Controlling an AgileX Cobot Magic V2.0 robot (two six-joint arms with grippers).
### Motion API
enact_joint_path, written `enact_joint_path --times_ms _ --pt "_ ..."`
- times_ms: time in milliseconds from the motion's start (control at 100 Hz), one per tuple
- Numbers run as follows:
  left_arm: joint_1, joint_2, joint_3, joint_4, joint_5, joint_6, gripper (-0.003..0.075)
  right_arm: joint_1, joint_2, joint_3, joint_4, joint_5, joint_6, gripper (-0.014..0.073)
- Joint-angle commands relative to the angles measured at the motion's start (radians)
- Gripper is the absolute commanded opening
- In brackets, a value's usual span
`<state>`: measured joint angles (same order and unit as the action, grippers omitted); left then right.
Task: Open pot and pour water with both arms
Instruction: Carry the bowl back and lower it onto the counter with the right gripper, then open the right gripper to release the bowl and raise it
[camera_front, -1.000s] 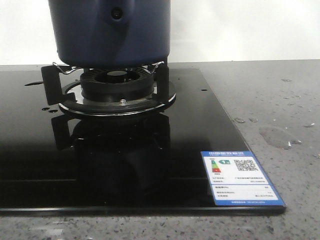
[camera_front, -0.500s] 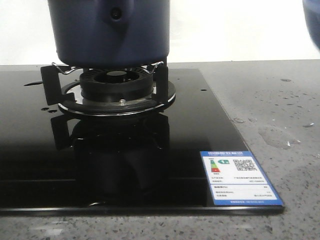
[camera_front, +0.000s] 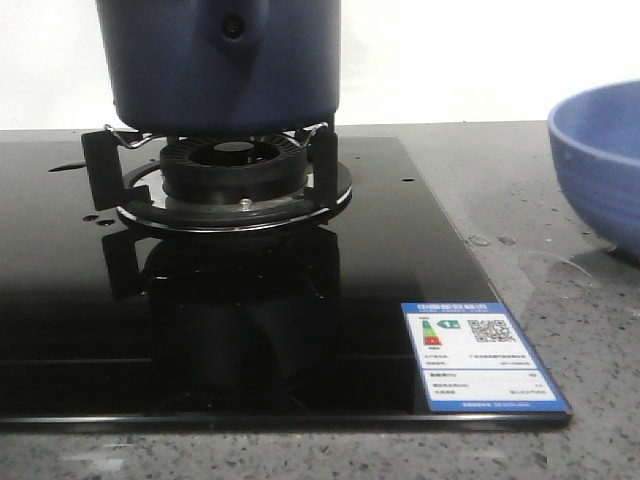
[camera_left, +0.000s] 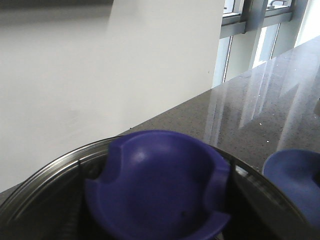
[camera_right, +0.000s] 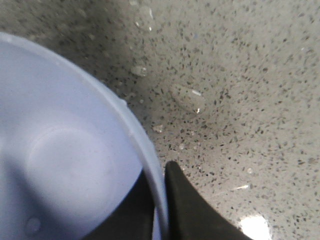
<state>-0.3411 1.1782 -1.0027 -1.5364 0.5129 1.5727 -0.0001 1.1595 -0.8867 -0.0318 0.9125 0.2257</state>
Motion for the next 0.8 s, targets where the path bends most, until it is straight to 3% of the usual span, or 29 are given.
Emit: enact_joint_path --times_ms 0,190,320,480,600,680,790 --pt "-0.008 -0.021 -0.044 -0.055 0.016 0.009 0.0314 -0.009 -0.003 -0.026 0.0 -0.048 -0.007 0.0101" --pt "-0.008 -0.017 -0.044 -0.055 0.016 0.026 0.0314 -0.009 -0.012 -0.066 -0.02 -0.061 -0.007 0.0427" --pt "-0.008 -0.001 -0.044 -0.055 0.016 0.026 0.0314 -0.009 -0.069 -0.152 -0.022 -0.028 -0.007 0.0457" --pt "-0.008 0.029 -0.046 -0.078 0.016 0.066 0.0314 -0.009 -0.189 -0.253 -0.018 -0.001 -0.007 0.0353" --pt "-0.008 0.065 -0.071 -0.094 0.016 0.107 0.0314 -0.009 -0.279 -0.292 -0.012 -0.009 -0.007 0.0131" --pt "-0.008 0.106 -0.103 -0.096 0.017 0.107 0.0314 -0.009 -0.337 -0.295 -0.012 -0.02 -0.007 -0.0065" --pt "-0.008 0.166 -0.153 -0.098 0.022 0.107 0.0314 -0.009 -0.386 -0.295 -0.012 -0.018 -0.007 -0.0063"
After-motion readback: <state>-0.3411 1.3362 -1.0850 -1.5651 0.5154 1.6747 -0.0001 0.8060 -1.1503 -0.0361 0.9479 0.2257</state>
